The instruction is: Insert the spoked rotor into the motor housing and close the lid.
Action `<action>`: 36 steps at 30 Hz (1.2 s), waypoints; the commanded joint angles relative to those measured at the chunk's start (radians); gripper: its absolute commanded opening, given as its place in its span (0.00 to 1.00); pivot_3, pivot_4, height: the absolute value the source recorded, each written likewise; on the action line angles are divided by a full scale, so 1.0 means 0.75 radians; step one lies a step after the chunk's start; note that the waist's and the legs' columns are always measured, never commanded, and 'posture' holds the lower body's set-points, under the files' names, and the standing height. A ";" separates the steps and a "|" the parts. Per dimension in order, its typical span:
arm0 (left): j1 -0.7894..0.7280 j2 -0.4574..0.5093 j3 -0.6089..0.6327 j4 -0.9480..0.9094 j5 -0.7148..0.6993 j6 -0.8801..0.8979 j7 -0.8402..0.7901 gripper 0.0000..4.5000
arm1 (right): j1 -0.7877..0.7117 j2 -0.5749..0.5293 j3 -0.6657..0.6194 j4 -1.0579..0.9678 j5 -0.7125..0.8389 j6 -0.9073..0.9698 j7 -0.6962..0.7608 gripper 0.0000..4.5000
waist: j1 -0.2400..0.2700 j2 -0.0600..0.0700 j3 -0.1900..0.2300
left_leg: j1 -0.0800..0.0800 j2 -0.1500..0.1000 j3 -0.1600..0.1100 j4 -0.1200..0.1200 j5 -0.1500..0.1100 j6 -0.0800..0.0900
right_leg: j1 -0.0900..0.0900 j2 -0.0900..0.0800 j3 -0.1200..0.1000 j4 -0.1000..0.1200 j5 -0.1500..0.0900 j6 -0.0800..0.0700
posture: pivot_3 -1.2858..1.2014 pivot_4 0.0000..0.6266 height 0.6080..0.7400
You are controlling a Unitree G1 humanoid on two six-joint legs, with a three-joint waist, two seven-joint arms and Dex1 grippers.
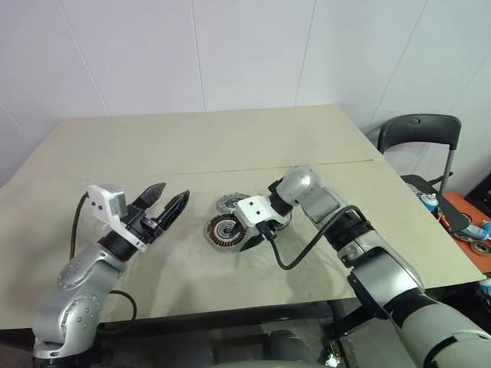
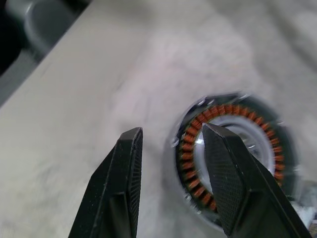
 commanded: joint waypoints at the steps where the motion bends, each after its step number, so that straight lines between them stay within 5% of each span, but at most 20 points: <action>1: -0.020 0.124 0.014 0.083 0.277 -0.114 0.031 0.85 | 0.015 0.016 -0.138 -0.041 0.058 0.100 -0.233 0.44 | 0.000 0.000 0.000 | 0.000 0.000 0.000 0.000 0.000 0.000 | 0.000 0.000 0.000 0.000 0.000 0.000 | 0.52 0.00 1.00; 5: -0.067 0.154 -0.066 0.258 0.491 -0.201 0.071 0.85 | 0.098 0.055 -0.212 -0.072 0.082 0.174 -0.461 0.44 | 0.003 0.000 0.000 | 0.000 -0.001 0.001 -0.001 0.000 0.000 | 0.000 0.000 0.000 -0.002 0.000 -0.001 | 0.52 0.00 1.00; 16: -0.388 0.056 -0.168 0.683 0.558 -0.319 -0.075 0.85 | 0.277 0.033 -0.427 -0.411 0.264 0.529 -0.760 0.44 | 0.034 -0.001 0.000 | -0.003 -0.001 0.001 -0.002 0.000 0.000 | -0.003 0.000 0.000 -0.001 0.002 0.004 | 0.52 0.00 1.00; 23: -0.430 0.011 -0.164 0.616 0.479 -0.281 -0.164 0.85 | 0.334 -0.107 -0.698 -0.599 0.450 0.759 -0.898 0.44 | 0.042 -0.001 0.000 | -0.006 0.000 0.001 -0.002 0.000 0.000 | -0.005 -0.001 0.000 -0.002 0.002 0.004 | 0.52 0.00 1.00; 36: -0.417 0.024 -0.149 0.588 0.468 -0.246 -0.202 0.85 | 0.443 -0.264 -0.731 -0.583 0.467 0.725 -0.958 0.44 | 0.035 -0.001 0.000 | -0.003 0.000 0.003 -0.001 0.000 0.000 | -0.003 0.000 0.002 -0.002 0.000 0.008 | 0.52 0.00 1.00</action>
